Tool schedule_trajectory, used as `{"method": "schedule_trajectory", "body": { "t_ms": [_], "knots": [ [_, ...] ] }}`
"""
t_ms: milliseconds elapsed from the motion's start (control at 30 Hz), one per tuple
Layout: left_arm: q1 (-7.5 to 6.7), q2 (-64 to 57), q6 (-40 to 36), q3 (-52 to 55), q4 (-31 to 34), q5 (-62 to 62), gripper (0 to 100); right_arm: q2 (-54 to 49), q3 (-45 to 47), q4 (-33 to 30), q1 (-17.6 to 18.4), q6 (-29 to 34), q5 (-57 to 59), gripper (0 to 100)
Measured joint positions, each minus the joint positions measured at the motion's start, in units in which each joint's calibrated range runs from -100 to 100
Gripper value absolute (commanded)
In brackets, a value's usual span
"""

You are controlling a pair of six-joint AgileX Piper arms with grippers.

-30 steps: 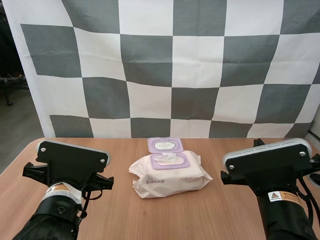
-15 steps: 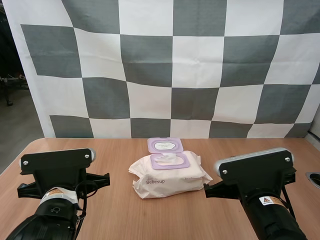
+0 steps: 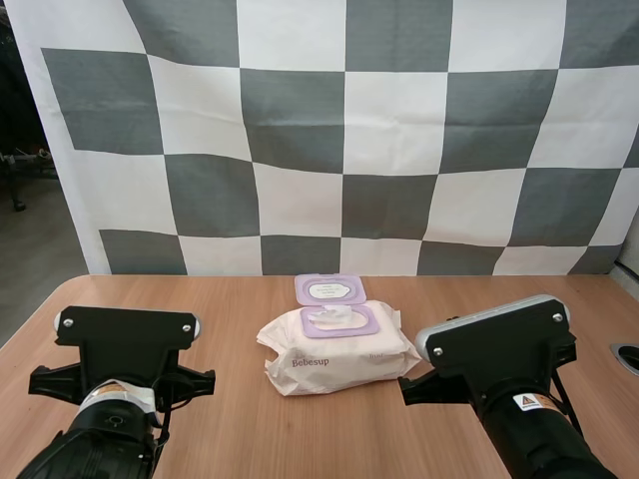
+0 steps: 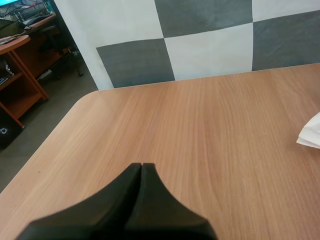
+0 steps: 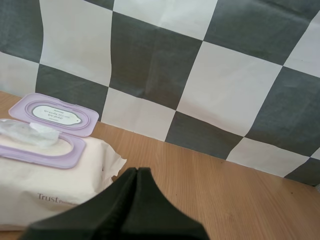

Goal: Open the wet wipes lid

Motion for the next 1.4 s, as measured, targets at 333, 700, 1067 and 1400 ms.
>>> {"method": "schedule_trajectory", "body": {
  "t_ms": [333,700,1067,1400],
  "knots": [
    [-1.98,-10.63,0.00,0.00,0.17,0.14,0,-5.18,0.00,0.00,0.11,0.15,0.00,0],
    [-7.53,-26.02,0.00,0.00,0.17,-1.05,0,-10.57,0.00,1.28,0.51,0.26,-1.67,0],
    [-9.24,-26.02,-6.71,0.00,-8.51,4.30,0,-10.57,0.00,1.28,0.51,0.26,-0.30,0],
    [-9.24,-26.02,-8.29,0.00,-12.88,21.89,0,-10.57,0.00,1.28,0.51,9.04,7.18,0]
  ]
}}
